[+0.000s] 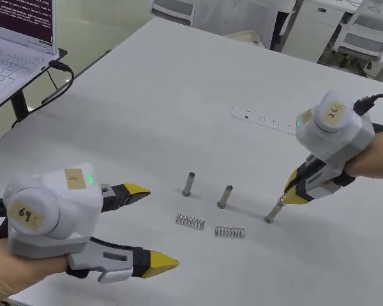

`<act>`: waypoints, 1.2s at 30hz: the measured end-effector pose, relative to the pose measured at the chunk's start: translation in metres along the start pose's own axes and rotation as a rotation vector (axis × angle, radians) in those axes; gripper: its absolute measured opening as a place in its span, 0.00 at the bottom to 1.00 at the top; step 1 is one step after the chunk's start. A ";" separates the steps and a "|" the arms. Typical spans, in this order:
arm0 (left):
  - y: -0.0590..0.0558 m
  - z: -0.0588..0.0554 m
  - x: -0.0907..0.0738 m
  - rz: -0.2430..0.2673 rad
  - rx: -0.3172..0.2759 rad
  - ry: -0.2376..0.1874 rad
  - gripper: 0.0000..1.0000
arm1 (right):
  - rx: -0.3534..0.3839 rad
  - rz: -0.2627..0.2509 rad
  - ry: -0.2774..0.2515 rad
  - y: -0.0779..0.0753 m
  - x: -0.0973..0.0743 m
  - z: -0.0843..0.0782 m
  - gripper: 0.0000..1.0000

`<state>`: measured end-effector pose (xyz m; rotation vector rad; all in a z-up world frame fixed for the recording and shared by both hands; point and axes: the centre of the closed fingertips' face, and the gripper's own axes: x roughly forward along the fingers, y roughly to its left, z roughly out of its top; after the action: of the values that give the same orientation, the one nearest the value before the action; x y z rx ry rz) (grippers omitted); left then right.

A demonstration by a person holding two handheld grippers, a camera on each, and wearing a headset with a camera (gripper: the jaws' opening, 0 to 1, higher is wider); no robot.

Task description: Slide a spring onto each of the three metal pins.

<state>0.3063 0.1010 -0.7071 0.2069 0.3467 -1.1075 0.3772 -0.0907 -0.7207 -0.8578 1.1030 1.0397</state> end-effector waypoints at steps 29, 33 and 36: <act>0.001 -0.005 0.000 -0.001 -0.008 0.015 0.63 | 0.003 0.018 0.024 -0.001 0.029 -0.007 0.08; 0.002 -0.005 0.000 0.000 -0.007 0.015 0.62 | 0.007 0.019 0.026 -0.001 0.033 -0.008 0.08; 0.002 -0.005 0.000 0.000 -0.006 0.015 0.62 | 0.011 0.019 0.027 0.000 0.037 -0.009 0.08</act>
<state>0.3074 0.1040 -0.7119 0.2103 0.3633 -1.1049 0.3788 -0.0906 -0.7587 -0.8566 1.1404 1.0392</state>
